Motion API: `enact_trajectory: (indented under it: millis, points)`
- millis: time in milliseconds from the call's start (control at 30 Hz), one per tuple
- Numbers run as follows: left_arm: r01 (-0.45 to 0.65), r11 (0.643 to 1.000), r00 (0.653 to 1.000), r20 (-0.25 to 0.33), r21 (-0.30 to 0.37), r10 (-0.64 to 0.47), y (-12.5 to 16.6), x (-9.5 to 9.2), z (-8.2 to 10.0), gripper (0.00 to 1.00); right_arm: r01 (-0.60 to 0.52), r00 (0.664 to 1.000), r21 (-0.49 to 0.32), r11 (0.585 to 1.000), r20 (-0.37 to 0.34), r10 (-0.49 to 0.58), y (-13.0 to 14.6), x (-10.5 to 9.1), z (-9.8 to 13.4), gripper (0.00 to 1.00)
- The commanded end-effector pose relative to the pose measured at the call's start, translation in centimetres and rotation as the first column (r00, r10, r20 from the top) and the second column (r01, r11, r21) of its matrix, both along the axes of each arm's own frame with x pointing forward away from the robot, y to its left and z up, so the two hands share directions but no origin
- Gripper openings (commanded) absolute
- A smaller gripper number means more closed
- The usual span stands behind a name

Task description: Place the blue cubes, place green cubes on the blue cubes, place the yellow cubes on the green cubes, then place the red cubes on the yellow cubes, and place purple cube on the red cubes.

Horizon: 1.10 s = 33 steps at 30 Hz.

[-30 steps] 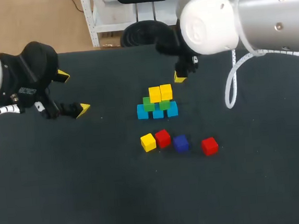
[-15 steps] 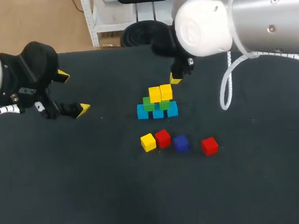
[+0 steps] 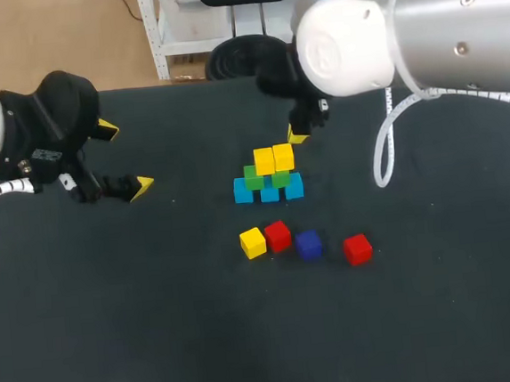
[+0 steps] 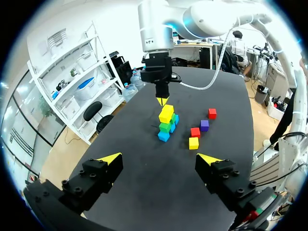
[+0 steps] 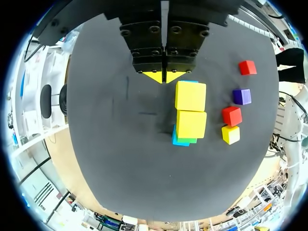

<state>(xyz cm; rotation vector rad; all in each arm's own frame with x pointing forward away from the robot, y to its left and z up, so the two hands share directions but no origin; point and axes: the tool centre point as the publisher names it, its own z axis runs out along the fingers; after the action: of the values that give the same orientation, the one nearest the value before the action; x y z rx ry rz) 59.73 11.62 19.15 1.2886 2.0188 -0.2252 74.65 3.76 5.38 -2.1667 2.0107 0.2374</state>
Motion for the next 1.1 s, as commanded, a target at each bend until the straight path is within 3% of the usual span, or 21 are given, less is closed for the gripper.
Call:
enact_trajectory:
  millis: [33, 1100]
  points:
    - [0.004, 1.0, 1.0, 0.001, -0.003, -0.004, 0.12, 0.05, -0.06, 1.0, -0.004, 1.0, 0.002, 1.0, 0.0, 0.004, 0.04, -0.03, 0.09, 0.0]
    - [0.004, 1.0, 1.0, 0.001, -0.003, -0.004, 0.12, 0.05, -0.06, 1.0, -0.024, 1.0, -0.003, 1.0, 0.001, 0.024, 0.84, -0.49, 0.02, 0.0]
